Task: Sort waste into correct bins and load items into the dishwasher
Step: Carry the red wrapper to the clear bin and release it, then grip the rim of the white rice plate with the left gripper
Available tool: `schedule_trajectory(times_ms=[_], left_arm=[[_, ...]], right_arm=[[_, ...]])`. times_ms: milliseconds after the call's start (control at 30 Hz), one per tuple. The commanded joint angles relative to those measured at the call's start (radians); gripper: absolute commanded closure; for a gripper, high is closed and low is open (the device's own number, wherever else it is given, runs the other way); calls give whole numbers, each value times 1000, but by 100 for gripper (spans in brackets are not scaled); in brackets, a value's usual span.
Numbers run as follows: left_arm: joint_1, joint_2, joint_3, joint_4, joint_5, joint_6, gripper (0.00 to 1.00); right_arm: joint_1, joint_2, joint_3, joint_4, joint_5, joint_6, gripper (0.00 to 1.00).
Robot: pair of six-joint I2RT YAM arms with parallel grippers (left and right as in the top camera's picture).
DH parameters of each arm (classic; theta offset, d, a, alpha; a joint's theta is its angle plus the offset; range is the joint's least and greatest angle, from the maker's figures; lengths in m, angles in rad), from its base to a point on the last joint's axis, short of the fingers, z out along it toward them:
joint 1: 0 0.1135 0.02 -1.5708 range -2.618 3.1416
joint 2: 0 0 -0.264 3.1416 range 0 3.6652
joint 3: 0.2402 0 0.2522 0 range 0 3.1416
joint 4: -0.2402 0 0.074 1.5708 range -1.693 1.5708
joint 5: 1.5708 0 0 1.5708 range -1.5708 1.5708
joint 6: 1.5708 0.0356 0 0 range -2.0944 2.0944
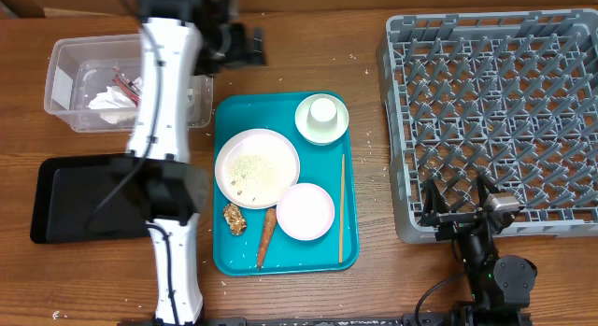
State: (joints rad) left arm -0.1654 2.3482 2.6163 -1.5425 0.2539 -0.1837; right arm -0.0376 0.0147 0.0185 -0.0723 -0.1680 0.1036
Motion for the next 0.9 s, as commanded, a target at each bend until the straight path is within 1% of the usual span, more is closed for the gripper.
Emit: schedule_trajectory(times_ms=[0,100,267,300,333,467,533,567,700,867], left_arm=[[-110,3,-34,23,-79,57,0],[-177,3,-64,36,-126,57,0],[-256,3,-127,33,-149,54,0],[-262,3,-132,26,-163,40,0],[-267,3,-135,-5,-209,-26,0],[-244,-6,-133,-89,-258,-132,0],[-220,-7,-133,-138,-258,-153,0],[-209,-7,-135,-148,-257,-155,0],[-166,-8,-150,-148,-174,-135,2],[-135,-15,-153,-148,-180,-108,5]], right_arm=[[6,-11,-10,4,2,0,0],[6,-11,-10,4,2,0,0],[6,-11,-10,4,2,0,0],[6,-11,-10,4,2,0,0],[6,-11,-10,4,2,0,0],[6,-11,-10,4,2,0,0],[6,-11,-10,4,2,0,0],[6,-11,-10,4,2,0,0],[6,-11,-10,4,2,0,0],[6,-11,-10,4,2,0,0]])
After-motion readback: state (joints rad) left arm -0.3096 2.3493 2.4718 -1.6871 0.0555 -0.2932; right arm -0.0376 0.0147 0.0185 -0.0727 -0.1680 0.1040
